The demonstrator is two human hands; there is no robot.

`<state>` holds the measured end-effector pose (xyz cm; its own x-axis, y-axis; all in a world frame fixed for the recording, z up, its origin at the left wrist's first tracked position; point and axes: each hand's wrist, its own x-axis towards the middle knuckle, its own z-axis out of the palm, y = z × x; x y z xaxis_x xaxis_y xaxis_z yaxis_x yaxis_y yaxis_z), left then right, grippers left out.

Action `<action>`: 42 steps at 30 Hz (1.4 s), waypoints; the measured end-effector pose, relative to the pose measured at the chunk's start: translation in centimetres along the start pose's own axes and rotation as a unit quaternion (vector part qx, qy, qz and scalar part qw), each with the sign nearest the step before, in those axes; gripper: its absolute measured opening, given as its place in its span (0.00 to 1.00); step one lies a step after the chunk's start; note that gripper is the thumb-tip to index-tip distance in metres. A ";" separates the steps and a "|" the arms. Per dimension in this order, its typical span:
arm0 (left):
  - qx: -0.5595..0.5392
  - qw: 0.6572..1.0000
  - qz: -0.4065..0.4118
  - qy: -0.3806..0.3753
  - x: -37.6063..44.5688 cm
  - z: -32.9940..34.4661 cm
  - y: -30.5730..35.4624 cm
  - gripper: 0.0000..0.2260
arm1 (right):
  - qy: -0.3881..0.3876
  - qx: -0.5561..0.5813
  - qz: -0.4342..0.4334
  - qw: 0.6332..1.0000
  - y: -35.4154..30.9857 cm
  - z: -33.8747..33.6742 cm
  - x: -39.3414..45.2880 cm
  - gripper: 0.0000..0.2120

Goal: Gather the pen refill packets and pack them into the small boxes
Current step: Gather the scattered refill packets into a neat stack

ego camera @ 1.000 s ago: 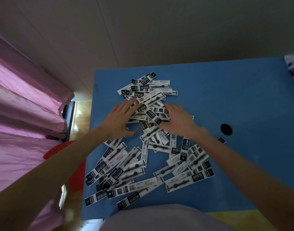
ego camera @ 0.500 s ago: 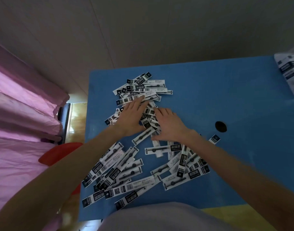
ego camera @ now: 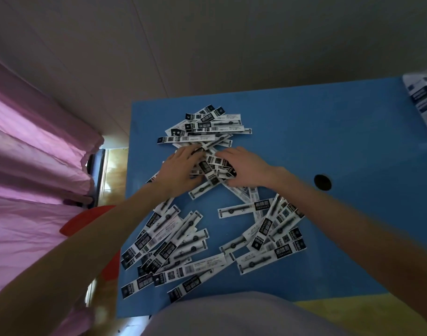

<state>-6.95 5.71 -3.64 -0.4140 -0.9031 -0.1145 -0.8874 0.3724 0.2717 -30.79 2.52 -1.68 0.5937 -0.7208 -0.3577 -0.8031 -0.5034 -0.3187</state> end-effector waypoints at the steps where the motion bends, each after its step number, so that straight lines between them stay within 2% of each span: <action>1: 0.004 1.000 0.001 0.007 0.1 -0.1 0.1 0.32 | -0.006 -0.001 -0.007 1.000 0.1 -0.1 0.2 0.44; 5: 0.038 0.999 0.025 0.020 -0.6 -0.3 -0.8 0.37 | -0.002 0.015 -0.015 1.000 0.9 0.0 -0.4 0.45; 9: 0.002 1.000 0.003 0.005 -1.4 -0.2 -1.0 0.39 | 0.019 0.034 0.056 0.998 0.4 1.3 -2.6 0.56; 11: -0.018 0.999 -0.024 -0.019 -1.4 0.1 -0.3 0.44 | 0.013 -0.005 0.071 0.997 -0.1 2.1 -3.3 0.61; 13: 0.001 0.999 -0.016 -0.044 -1.3 0.4 0.2 0.50 | 0.021 -0.021 0.074 0.997 -0.4 2.7 -3.3 0.62; 15: 0.019 0.998 -0.007 -0.052 -1.2 0.7 0.5 0.51 | 0.026 -0.017 0.071 0.997 -0.3 2.6 -3.1 0.60; 19: 0.014 0.999 -0.010 -0.042 -0.8 0.2 0.0 0.47 | 0.009 -0.002 0.050 0.999 0.8 1.2 -2.2 0.52; 23: 0.019 0.999 -0.014 -0.024 -0.4 -0.6 -1.2 0.46 | -0.009 -0.038 0.016 0.999 1.5 0.0 -1.2 0.45; 28: 0.015 0.995 -0.080 -0.057 0.6 -1.6 -2.2 0.59 | -0.024 -0.033 -0.009 0.999 2.4 -0.6 -0.4 0.42; 30: 0.026 0.992 -0.103 -0.073 1.0 -1.6 -2.8 0.63 | -0.003 -0.032 -0.003 0.999 2.8 -0.3 -0.7 0.46; 33: 0.040 0.989 -0.110 -0.092 1.6 -1.6 -3.7 0.67 | 0.056 -0.034 0.038 0.997 3.1 0.1 -1.6 0.58; 37: 0.041 0.980 -0.110 -0.159 3.0 -2.3 -3.7 0.70 | 0.030 0.003 0.187 0.982 3.6 0.0 -2.0 0.69; 39: 0.038 0.977 -0.107 -0.180 3.6 -2.7 -3.4 0.70 | 0.028 0.042 0.246 0.968 3.2 0.1 -2.0 0.70; 42: 0.036 0.981 -0.072 -0.174 4.0 -2.9 -2.8 0.70 | 0.047 0.073 0.248 0.965 2.3 0.7 -1.9 0.65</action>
<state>-5.51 0.40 -2.09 -0.3155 -0.8241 -0.4705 -0.9489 0.2714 0.1610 -33.69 3.06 -2.33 0.1250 -0.8997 -0.4183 -0.9677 -0.0176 -0.2513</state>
